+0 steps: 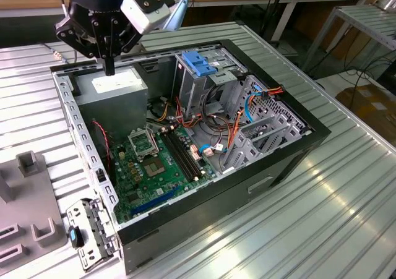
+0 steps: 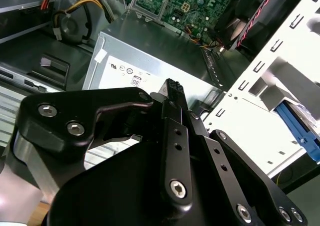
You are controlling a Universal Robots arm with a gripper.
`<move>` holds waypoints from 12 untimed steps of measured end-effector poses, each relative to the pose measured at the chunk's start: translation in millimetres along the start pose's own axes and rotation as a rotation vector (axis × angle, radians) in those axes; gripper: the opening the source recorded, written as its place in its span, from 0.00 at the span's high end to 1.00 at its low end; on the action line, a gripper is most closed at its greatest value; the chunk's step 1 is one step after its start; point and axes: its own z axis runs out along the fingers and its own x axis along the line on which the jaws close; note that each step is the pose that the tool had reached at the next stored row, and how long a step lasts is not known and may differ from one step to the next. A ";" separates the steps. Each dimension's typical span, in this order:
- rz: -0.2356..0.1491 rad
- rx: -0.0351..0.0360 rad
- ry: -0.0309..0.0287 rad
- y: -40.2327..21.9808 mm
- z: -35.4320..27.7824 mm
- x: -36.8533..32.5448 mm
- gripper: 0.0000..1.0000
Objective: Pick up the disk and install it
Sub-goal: 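Reach for the disk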
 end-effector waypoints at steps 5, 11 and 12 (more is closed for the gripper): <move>0.000 0.0000 0.0000 -0.3 -0.1 4.4 0.89; 0.000 0.0000 -0.0001 -0.7 -0.3 11.4 0.89; 0.000 0.0000 0.0000 -0.5 -0.3 12.5 0.89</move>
